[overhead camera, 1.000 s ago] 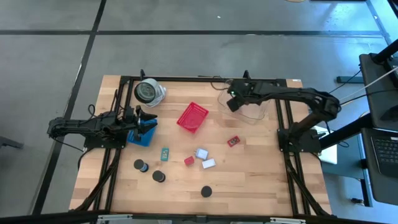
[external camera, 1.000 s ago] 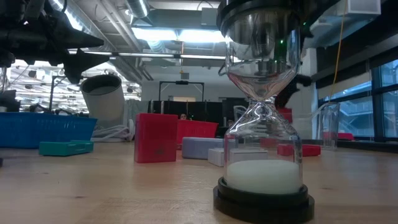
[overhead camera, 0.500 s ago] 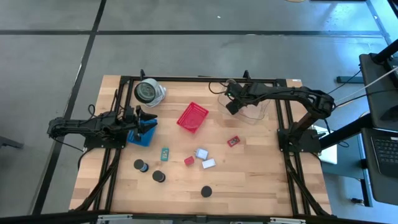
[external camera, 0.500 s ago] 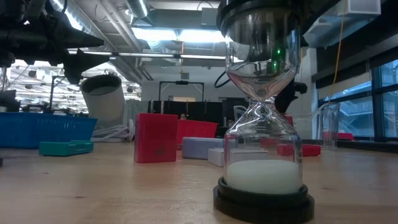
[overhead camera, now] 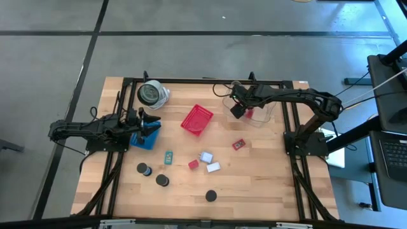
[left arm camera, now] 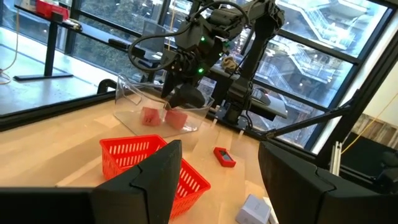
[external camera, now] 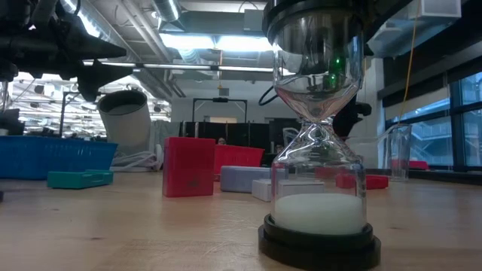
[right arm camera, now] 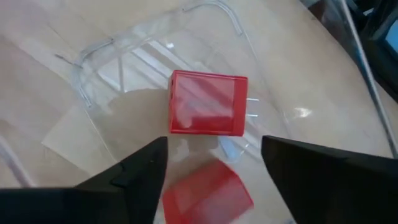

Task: Pick & Place Office items
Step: Put the blue hourglass into the blue bin

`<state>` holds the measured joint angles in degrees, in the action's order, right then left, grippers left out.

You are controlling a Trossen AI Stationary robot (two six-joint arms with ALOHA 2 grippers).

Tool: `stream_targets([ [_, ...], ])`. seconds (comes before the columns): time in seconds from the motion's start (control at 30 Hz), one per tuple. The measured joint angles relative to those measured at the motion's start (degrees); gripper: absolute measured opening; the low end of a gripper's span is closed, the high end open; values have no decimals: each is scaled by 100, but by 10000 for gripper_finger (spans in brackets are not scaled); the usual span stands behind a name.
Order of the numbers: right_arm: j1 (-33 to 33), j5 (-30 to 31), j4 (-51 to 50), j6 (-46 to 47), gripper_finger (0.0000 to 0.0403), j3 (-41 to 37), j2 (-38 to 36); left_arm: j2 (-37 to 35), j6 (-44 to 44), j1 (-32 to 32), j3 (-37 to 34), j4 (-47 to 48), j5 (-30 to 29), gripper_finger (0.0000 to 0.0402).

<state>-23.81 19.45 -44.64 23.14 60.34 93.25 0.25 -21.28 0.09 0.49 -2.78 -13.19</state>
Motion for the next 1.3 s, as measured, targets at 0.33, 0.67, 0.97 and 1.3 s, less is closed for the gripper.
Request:
stream_targets([
  [0.33, 34, 303, -33, -16, 302, 0, -847, 104, 449, 0, 435, 108, -92, 212],
  [0.67, 376, 214, -22, 24, 302, 2, -2187, 1722, -485, -9, 1861, 2017, 538, 212],
  [0.97, 444, 244, -31, 39, 302, 2, -2402, 3833, -1515, -671, 3674, 3787, 1954, 212],
  [1.3, 444, 412, -33, -45, 302, 2, -2380, 5625, -3747, -2044, 4899, 6083, 2168, 212],
])
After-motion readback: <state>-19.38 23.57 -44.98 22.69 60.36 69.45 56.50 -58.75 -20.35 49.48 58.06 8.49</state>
